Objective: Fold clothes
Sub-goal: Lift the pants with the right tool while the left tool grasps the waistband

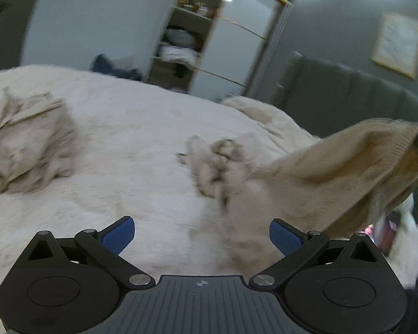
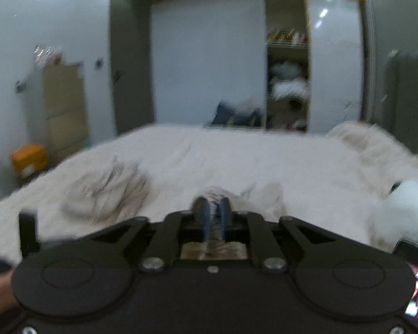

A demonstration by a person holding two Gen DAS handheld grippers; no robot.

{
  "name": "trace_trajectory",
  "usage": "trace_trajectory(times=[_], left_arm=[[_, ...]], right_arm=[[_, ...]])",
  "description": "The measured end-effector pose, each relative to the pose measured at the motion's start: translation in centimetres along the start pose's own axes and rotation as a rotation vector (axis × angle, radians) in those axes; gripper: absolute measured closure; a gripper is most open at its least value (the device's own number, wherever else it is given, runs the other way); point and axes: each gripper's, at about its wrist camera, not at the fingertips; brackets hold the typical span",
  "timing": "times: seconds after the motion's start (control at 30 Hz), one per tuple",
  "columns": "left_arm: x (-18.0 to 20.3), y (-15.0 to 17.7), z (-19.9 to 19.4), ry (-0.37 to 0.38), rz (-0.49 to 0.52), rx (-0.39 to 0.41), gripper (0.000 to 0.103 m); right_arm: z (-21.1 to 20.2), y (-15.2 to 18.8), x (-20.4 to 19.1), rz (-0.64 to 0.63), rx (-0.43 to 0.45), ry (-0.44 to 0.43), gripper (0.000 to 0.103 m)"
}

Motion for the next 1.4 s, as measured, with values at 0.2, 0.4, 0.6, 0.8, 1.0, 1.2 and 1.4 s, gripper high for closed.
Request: trace_trajectory(times=[0.2, 0.4, 0.6, 0.8, 1.0, 1.2, 1.4], left_arm=[[2.0, 3.5, 1.7, 0.041, 0.143, -0.152, 0.001], [3.4, 7.0, 4.7, -0.02, 0.33, -0.271, 0.001], [3.6, 8.4, 7.7, -0.152, 0.43, -0.283, 0.001], [4.3, 8.1, 9.7, -0.17, 0.402, -0.293, 0.017], [5.0, 7.2, 10.6, -0.142, 0.336, -0.289, 0.071], [5.9, 5.3, 7.5, -0.085, 0.259, -0.228, 0.094], [6.4, 2.1, -0.2, -0.016, 0.179, -0.106, 0.097]], right_arm=[[3.8, 6.3, 0.1, 0.012, -0.239, -0.011, 0.064], [3.8, 7.7, -0.7, -0.065, -0.233, -0.045, 0.044], [5.3, 8.8, -3.1, -0.209, -0.254, -0.075, 0.039], [4.9, 9.1, -2.7, -0.141, -0.229, -0.102, 0.039], [3.6, 8.3, -2.5, -0.131, -0.202, -0.11, 0.038], [3.6, 8.0, -3.0, -0.139, -0.204, -0.116, 0.038], [4.6, 7.4, -4.4, -0.133, -0.209, -0.163, 0.038]])
Point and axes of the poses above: each gripper's, at about its wrist camera, not at the fingertips, and z roughly the way its jaws point, x to its right, y to its underside, and after that the axes turned 13 degrees about -z, right-handed
